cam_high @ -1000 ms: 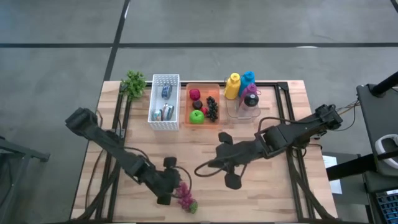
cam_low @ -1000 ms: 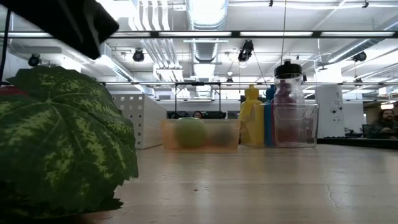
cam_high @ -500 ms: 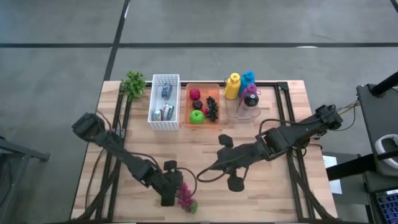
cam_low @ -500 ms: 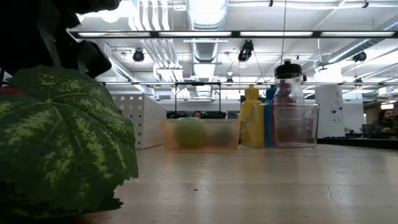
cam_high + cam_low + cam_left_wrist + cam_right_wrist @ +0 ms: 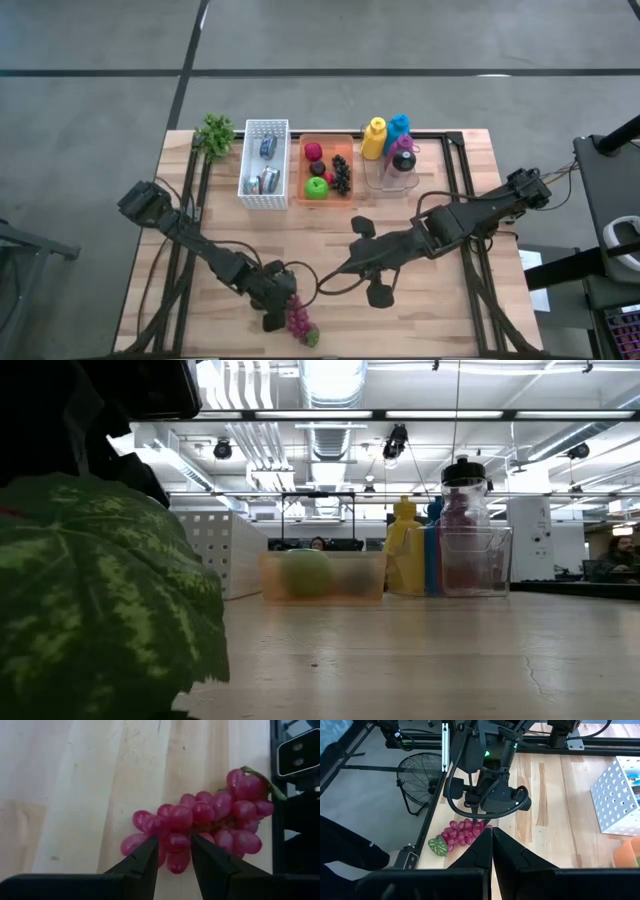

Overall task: Pick & Place Food Item
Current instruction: Put the grapes into the orange bin

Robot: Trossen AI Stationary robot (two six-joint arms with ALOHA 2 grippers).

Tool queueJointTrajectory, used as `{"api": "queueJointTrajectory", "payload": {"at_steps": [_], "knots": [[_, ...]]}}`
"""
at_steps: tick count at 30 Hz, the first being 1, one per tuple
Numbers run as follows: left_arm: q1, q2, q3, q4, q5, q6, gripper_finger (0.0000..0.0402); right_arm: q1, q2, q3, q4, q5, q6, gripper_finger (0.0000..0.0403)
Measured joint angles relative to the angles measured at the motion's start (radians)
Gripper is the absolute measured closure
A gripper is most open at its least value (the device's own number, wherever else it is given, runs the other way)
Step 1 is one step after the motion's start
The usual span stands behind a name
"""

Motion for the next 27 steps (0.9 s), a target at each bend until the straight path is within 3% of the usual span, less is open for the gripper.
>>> {"api": "queueJointTrajectory", "payload": {"at_steps": [12,27], "knots": [[0.0,0.0,-0.002,0.02,0.011,0.016,0.0284,0.0,0.0,0.0,-0.014,0.0,0.0,0.0394],[-0.001,-0.001,-0.111,0.212,0.011,-0.026,0.0284,0.0,0.0,0.0,-0.015,0.001,0.0,0.0394]]}}
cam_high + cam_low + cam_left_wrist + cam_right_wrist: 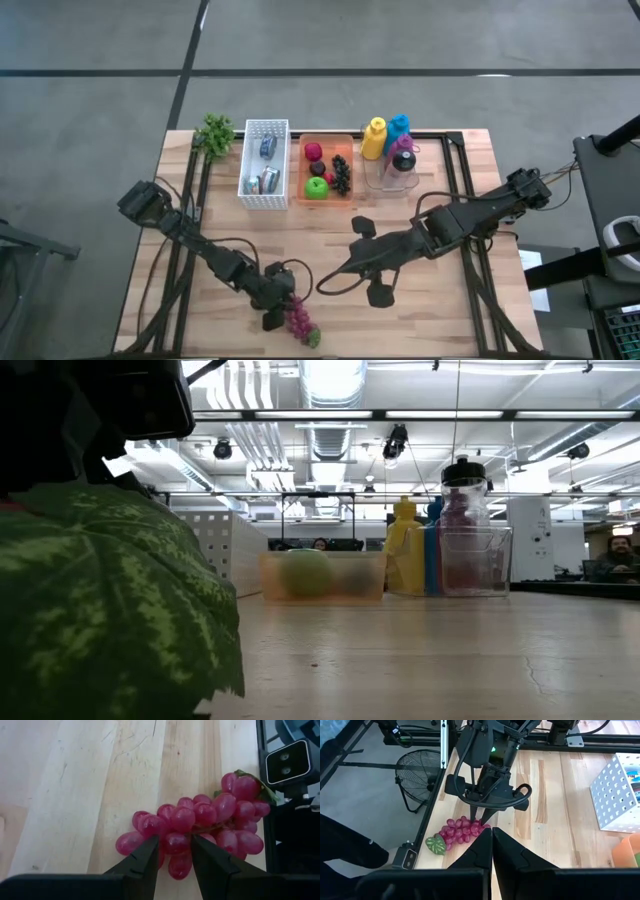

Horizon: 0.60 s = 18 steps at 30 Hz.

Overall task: Pick & Place Food Item
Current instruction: Put the grapes into the orange bin

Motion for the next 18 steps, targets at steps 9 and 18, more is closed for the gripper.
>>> {"api": "queueJointTrajectory", "payload": {"at_steps": [9,18], "knots": [[-0.001,0.0,-0.001,0.0,0.0,0.027,0.0284,0.0,0.0,0.0,0.0,0.0,0.0,0.0394],[-0.006,0.0,-0.001,0.0,-0.011,0.064,0.0305,-0.001,0.0,0.0,0.0,0.001,0.0,0.0394]]}}
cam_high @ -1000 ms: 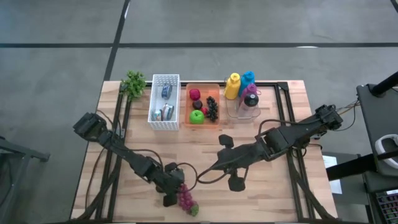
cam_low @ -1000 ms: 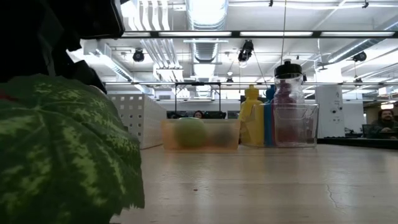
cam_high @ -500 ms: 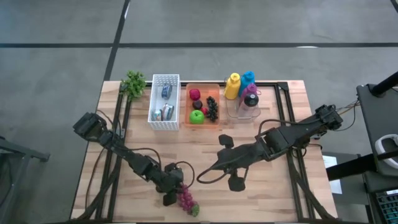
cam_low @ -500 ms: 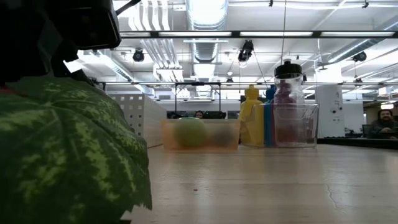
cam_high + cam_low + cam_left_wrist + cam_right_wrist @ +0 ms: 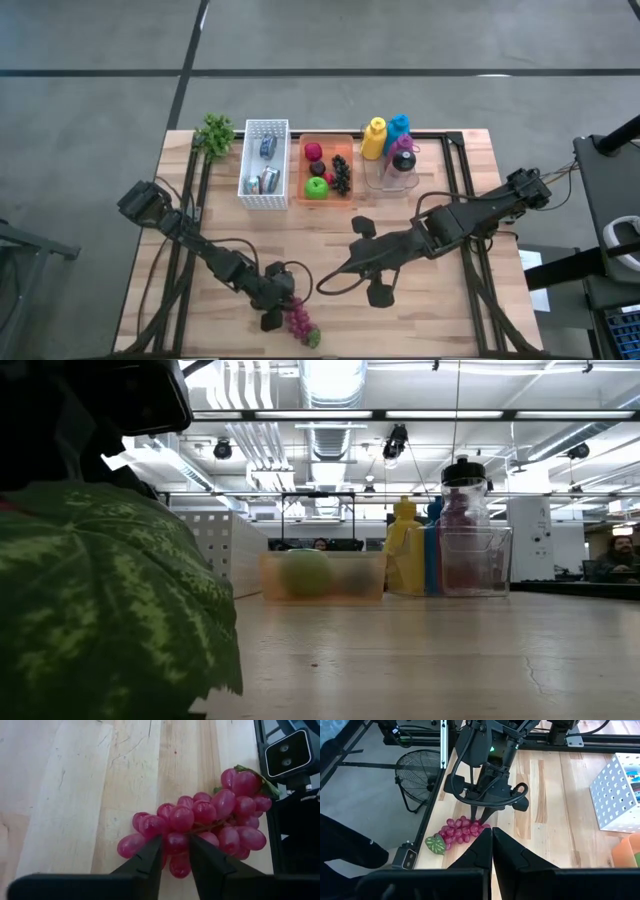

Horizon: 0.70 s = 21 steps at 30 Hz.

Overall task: Pick & Place Food Item
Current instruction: Put the grapes into the orange bin

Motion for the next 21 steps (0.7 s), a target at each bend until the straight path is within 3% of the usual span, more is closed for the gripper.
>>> {"api": "queueJointTrajectory", "payload": {"at_steps": [12,21], "knots": [[0.0,0.0,0.0,-0.003,0.005,0.0,0.039,-0.002,0.0,0.0,0.0,0.0,0.0,0.0394],[0.002,0.0,0.0,-0.004,0.008,-0.005,0.04,-0.002,0.0,0.0,0.0,0.0,0.0,0.0394]]}}
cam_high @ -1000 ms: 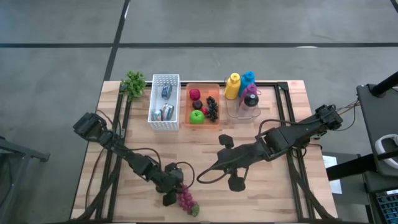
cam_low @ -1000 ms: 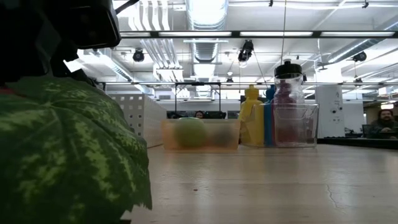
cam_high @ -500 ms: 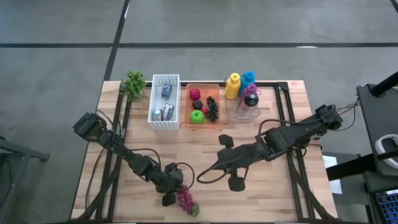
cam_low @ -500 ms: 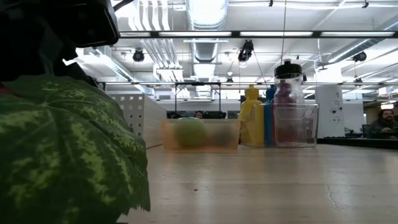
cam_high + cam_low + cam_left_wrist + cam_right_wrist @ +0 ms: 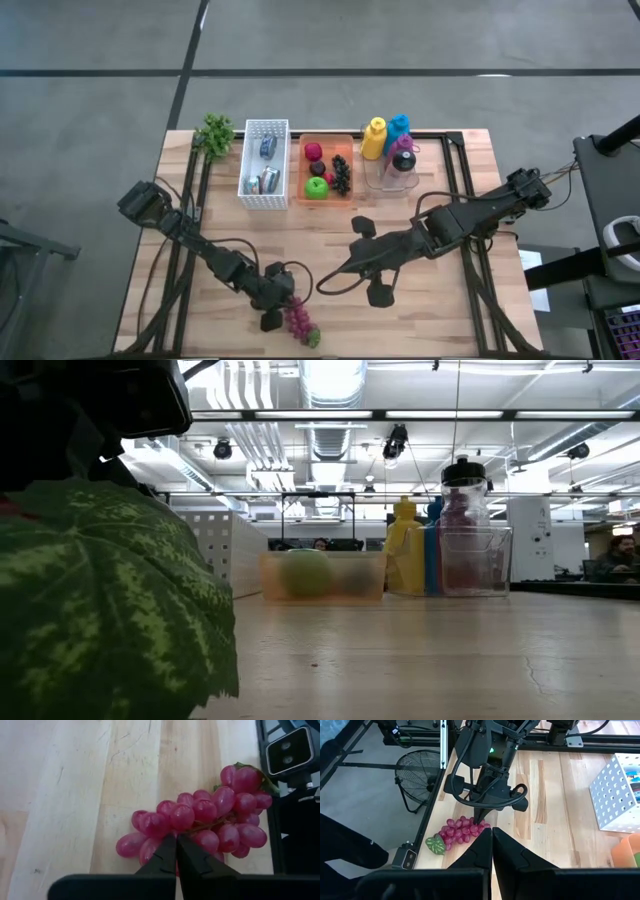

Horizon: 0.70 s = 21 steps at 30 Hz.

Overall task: Pick & Place Food Item
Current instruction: Put the grapes into the orange bin

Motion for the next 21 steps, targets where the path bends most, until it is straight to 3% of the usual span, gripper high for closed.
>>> {"api": "queueJointTrajectory", "payload": {"at_steps": [9,21], "knots": [[0.01,-0.038,0.036,-0.036,-0.006,-0.01,0.0401,0.0,0.0,0.001,0.003,0.0,-0.034,0.0394],[0.02,-0.224,0.038,-0.094,-0.147,-0.015,0.0401,0.004,-0.017,0.003,0.001,0.0,-0.073,0.0394]]}}
